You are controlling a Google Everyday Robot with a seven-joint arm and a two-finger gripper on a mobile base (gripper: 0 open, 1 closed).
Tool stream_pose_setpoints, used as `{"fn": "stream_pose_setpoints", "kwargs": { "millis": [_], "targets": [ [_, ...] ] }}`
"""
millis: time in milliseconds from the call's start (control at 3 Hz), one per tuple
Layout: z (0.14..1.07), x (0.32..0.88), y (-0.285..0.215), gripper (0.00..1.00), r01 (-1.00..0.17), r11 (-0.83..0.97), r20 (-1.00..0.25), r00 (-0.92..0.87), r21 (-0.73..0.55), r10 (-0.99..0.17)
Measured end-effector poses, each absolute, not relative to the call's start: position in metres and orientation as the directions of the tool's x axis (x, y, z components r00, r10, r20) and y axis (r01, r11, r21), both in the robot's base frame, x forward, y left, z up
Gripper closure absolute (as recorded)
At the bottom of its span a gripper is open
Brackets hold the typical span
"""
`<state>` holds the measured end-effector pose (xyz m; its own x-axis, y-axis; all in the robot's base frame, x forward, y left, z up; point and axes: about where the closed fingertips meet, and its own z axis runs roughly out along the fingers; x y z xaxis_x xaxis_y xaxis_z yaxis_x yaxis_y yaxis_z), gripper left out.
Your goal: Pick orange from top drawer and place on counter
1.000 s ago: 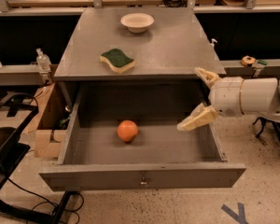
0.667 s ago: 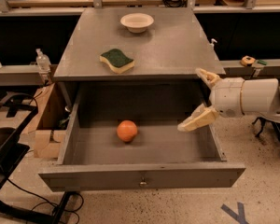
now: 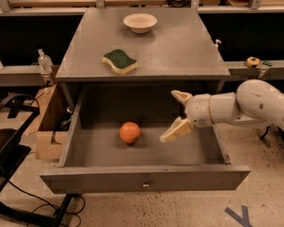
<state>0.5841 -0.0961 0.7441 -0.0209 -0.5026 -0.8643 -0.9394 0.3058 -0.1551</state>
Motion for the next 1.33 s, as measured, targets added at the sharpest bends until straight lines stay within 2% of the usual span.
{"fn": "stream_pose_setpoints", "kwargs": {
  "millis": [333, 1333],
  "targets": [
    [0.708, 0.603, -0.064, 0.0, -0.961, 0.262, -0.884, -0.045, -0.088, -0.465],
    [0.643, 0.607, 0.014, 0.0, -0.982, 0.179, -0.87, -0.029, -0.068, -0.491]
  ]
}}
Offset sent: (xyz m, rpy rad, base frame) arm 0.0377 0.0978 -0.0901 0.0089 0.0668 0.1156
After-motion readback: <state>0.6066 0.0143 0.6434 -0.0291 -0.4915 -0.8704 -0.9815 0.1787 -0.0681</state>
